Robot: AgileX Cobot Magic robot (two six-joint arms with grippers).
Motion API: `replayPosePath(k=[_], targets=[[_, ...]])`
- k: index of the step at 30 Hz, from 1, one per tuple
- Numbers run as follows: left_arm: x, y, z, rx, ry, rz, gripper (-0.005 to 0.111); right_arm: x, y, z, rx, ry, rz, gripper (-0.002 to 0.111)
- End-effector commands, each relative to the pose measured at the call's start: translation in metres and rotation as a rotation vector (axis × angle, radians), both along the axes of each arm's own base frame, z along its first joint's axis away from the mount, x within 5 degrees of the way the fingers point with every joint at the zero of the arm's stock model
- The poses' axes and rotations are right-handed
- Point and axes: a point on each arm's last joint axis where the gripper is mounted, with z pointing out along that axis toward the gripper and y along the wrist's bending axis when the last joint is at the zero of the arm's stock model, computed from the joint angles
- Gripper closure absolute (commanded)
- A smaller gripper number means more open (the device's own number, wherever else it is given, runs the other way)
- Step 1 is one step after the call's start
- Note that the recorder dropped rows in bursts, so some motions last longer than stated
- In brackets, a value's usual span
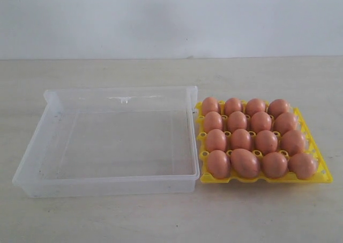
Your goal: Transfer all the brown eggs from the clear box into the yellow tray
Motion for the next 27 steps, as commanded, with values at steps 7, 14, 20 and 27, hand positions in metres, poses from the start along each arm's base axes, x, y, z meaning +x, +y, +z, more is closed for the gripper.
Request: replayPosePath(k=[7,14,20,27], targets=[[-0.0002,-0.0005,0.0011,-0.011,-0.005,-0.005,0.111,-0.0004,-0.0048,0.0013,0.069,-0.017,-0.138,0.109],[-0.0002,-0.0006,0.0011,-0.013,-0.005,-0.005,0.111,-0.0007,-0.0076,0.0013,0.020,-0.015,-0.178,0.109],[-0.0002,-0.0006,0.0011,-0.013,-0.005,-0.005,0.111,-0.0007,-0.0076,0.0013,0.020,-0.015,-0.178,0.109],[-0.0002,-0.0007,0.0011,-0.014,-0.005,-0.006,0.111,-0.0006,-0.0077,0.0018,0.019,-0.021,-0.179,0.109]])
